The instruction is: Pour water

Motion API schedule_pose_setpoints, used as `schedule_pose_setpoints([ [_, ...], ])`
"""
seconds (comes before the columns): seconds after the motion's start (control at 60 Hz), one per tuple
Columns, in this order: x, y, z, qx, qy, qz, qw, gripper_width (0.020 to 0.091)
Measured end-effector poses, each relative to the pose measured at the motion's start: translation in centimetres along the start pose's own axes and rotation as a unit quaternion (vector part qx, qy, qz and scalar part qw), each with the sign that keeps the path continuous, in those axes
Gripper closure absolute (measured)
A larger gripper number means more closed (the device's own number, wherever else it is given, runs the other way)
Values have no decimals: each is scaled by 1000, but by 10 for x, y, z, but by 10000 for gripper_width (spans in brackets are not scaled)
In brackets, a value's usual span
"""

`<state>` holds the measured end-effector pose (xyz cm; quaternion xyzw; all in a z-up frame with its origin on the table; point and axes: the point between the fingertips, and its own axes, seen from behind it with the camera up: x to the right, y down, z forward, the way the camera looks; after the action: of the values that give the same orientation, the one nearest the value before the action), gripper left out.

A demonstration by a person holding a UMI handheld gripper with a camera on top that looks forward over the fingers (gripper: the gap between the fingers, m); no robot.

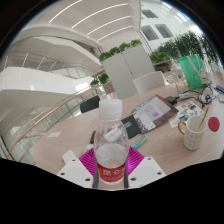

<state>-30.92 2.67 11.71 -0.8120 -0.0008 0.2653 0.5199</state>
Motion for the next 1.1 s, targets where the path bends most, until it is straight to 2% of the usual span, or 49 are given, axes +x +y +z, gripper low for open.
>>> schedule_pose_setpoints([
  [0.067, 19, -38, -3, 8, -10, 126, 992, 764],
  [0.167, 47, -57, 1, -11, -33, 322, 946, 765],
  [0.2, 51, -58, 4, -19, -47, 383, 922, 764],
  [0.217, 54, -59, 4, -25, -58, 415, 908, 801],
  [0.233, 57, -60, 4, -30, -69, 446, 892, 765],
  [0.3, 60, -69, 1, -45, -113, 560, 820, 766],
  [0.317, 57, -76, 5, -46, -104, 591, 798, 766],
  [0.367, 60, -87, 1, -45, -141, 654, 742, 766],
  [0.517, 72, -119, -12, -26, -196, 761, 618, 765],
  [0.617, 79, -127, -7, -9, -206, 784, 586, 765],
  [0.733, 80, -132, -9, -7, -212, 798, 565, 766],
  [0.833, 72, -130, -7, -22, -210, 786, 581, 765],
  [0.9, 63, -125, -10, -37, -202, 747, 632, 764],
  [0.967, 53, -119, -16, -58, -176, 637, 748, 765],
  [1.0, 56, -118, -34, -65, -187, 544, 816, 764],
  [1.017, 56, -124, -40, -56, -186, 503, 842, 764],
  [1.033, 50, -141, -36, -53, -154, 472, 867, 764],
  [1.05, 52, -152, -40, -47, -146, 427, 891, 764],
  [1.1, 59, -193, -53, -14, -109, 297, 949, 761],
])
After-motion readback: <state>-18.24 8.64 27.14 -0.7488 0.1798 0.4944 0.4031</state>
